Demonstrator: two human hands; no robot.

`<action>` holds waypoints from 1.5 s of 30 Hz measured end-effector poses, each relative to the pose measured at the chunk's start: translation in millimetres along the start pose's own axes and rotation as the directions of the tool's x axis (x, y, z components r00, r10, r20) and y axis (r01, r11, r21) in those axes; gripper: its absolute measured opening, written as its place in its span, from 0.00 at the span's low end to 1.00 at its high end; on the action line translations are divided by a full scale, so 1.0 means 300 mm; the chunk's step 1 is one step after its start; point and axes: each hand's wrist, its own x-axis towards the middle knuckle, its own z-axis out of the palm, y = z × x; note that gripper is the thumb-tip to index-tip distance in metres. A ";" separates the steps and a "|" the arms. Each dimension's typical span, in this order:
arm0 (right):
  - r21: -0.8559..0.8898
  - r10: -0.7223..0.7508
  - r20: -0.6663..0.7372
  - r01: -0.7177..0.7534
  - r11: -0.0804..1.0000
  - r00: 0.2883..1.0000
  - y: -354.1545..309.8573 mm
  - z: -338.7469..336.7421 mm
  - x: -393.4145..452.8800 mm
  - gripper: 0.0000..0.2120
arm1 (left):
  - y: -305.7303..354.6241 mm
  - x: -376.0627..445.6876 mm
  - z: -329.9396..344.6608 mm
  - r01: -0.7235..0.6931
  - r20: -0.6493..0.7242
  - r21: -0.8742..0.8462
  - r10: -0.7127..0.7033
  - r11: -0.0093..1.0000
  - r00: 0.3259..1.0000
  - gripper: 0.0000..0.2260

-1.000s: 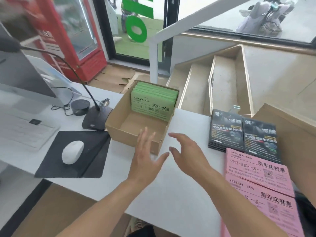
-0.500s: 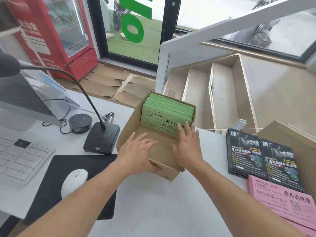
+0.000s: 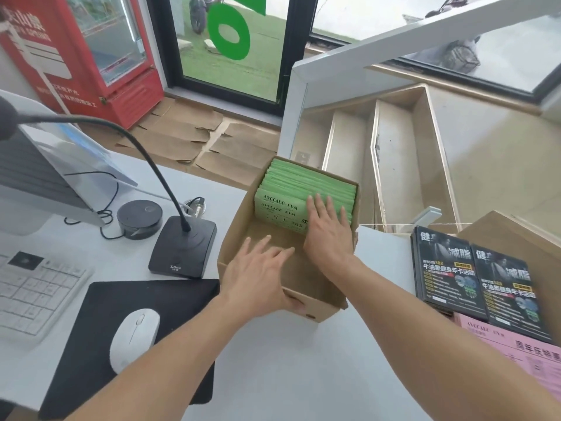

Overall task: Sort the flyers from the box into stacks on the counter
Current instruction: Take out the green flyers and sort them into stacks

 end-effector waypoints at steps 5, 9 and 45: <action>-0.008 -0.041 -0.250 0.040 0.999 0.967 0.016 -0.021 -0.003 0.23 | -0.004 -0.003 -0.011 -0.009 -0.013 -0.110 0.008 0.994 1.000 0.58; 0.095 -0.006 -0.243 0.030 0.995 0.970 0.025 -0.031 0.021 0.22 | 0.000 -0.011 -0.009 0.002 -0.045 -0.129 -0.008 0.992 0.999 0.56; 0.570 0.028 -0.266 0.133 0.811 0.964 0.200 -0.345 -0.393 0.15 | 0.105 -0.098 -0.232 -0.049 -0.414 -0.755 -0.417 0.654 0.809 0.21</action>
